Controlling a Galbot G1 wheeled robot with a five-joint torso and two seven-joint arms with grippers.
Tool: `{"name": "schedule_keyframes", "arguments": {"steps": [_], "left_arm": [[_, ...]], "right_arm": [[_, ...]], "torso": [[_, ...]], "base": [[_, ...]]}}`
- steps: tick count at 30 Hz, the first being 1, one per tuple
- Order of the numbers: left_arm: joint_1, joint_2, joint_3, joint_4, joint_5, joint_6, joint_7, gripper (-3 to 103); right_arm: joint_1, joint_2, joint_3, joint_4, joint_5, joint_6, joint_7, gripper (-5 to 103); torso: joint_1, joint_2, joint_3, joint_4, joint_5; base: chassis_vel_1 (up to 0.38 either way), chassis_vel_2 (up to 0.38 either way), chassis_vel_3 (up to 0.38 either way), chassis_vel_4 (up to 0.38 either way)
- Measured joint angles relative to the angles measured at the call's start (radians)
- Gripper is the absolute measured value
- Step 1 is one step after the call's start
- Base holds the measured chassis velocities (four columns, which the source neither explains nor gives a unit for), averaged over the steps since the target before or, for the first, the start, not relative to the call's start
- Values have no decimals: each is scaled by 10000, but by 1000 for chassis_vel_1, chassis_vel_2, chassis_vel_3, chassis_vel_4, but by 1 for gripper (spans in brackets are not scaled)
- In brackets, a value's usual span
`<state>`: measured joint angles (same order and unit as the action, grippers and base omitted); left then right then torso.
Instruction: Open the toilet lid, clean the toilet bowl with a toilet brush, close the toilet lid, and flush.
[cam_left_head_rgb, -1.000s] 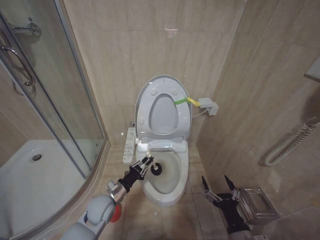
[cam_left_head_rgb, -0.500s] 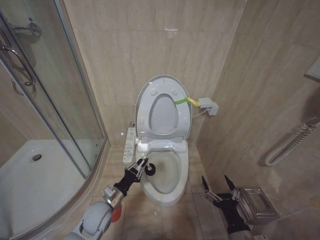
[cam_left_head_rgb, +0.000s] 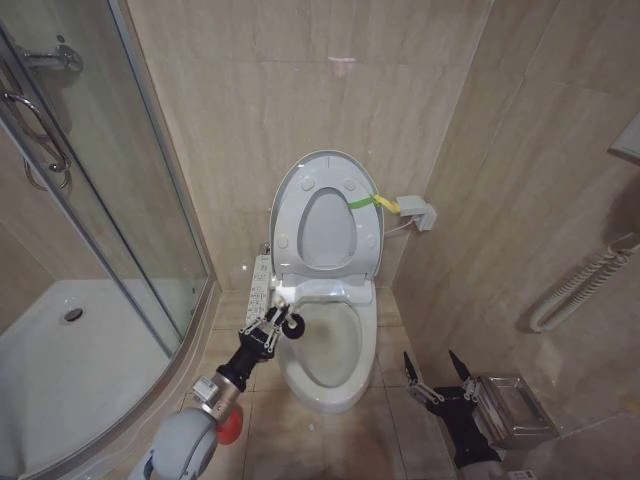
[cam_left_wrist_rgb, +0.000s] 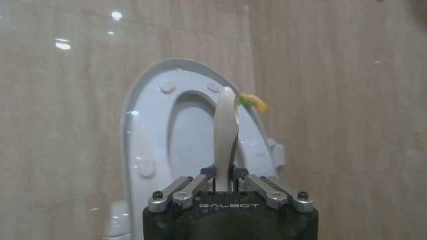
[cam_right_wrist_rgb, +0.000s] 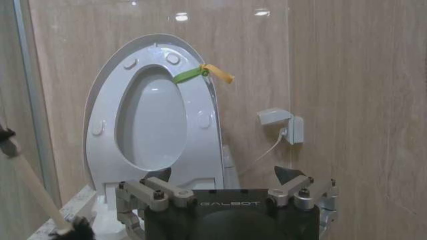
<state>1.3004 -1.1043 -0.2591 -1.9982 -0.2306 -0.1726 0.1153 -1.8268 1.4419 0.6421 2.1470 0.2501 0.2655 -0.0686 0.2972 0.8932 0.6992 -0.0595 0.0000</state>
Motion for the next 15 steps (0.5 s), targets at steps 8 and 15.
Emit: {"name": "schedule_keyframes", "arguments": {"steps": [8,15], "left_arm": [[1220,-419,-628,-1490,371,1100,-1293,15],[2794,-1029,-1271,-2331,467,1225,-1585,15]], "right_arm": [[0,0,0,0,0,0,1,100],[0,0,0,0,0,0,0,100]], "torso": [[0,0,0,1,0],[-1,0,-1,0,0]], "base": [[0,0,0,0],[0,0,0,0]]}}
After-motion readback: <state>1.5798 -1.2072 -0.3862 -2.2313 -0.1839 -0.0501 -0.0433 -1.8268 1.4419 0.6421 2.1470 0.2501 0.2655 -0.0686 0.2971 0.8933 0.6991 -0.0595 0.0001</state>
